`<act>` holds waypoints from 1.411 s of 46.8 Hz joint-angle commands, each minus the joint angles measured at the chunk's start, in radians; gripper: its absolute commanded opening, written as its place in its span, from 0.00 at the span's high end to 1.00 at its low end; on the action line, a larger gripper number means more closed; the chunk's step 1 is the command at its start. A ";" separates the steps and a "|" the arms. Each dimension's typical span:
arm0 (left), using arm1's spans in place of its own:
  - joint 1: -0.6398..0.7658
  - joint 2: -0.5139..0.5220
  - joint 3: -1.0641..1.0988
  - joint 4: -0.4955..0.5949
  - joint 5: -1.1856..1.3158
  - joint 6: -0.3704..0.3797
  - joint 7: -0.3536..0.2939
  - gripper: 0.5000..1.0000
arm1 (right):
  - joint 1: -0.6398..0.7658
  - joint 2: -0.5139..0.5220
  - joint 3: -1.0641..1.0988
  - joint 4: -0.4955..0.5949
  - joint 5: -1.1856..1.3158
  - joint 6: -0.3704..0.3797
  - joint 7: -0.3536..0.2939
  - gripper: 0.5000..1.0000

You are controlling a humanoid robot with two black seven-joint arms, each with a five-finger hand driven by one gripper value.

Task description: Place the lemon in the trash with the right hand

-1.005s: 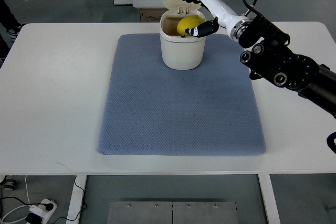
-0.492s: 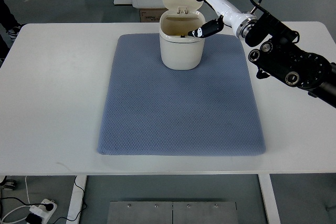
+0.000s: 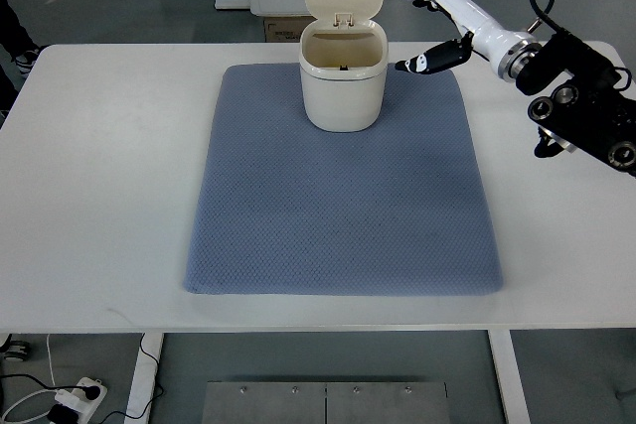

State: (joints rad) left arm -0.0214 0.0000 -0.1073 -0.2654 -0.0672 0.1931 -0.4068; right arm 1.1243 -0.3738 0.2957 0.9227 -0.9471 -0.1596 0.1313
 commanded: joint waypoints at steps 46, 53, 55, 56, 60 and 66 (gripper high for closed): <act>0.000 0.000 0.000 0.000 0.000 0.000 0.000 0.00 | -0.524 0.187 0.933 0.136 0.108 0.035 -0.248 0.00; 0.000 0.000 0.000 0.000 0.000 0.000 0.000 0.00 | -0.537 0.199 0.955 0.130 0.108 0.035 -0.248 0.00; 0.000 0.000 0.000 0.000 0.000 -0.001 0.000 0.00 | -0.547 0.199 0.948 0.130 0.108 0.035 -0.248 0.00; 0.000 0.000 0.000 0.000 0.000 0.000 0.000 0.00 | -0.557 0.199 0.948 0.130 0.108 0.035 -0.248 0.00; 0.000 0.000 0.000 0.000 0.000 -0.001 0.000 0.00 | -0.578 0.199 0.948 0.130 0.108 0.035 -0.248 0.00; 0.000 0.000 0.000 0.000 0.001 0.000 0.000 0.00 | -0.595 0.211 0.956 0.105 0.125 0.035 -0.248 0.00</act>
State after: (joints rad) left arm -0.0215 0.0000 -0.1074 -0.2653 -0.0673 0.1931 -0.4065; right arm 0.5373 -0.1740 1.2448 1.0418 -0.8328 -0.1239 -0.1163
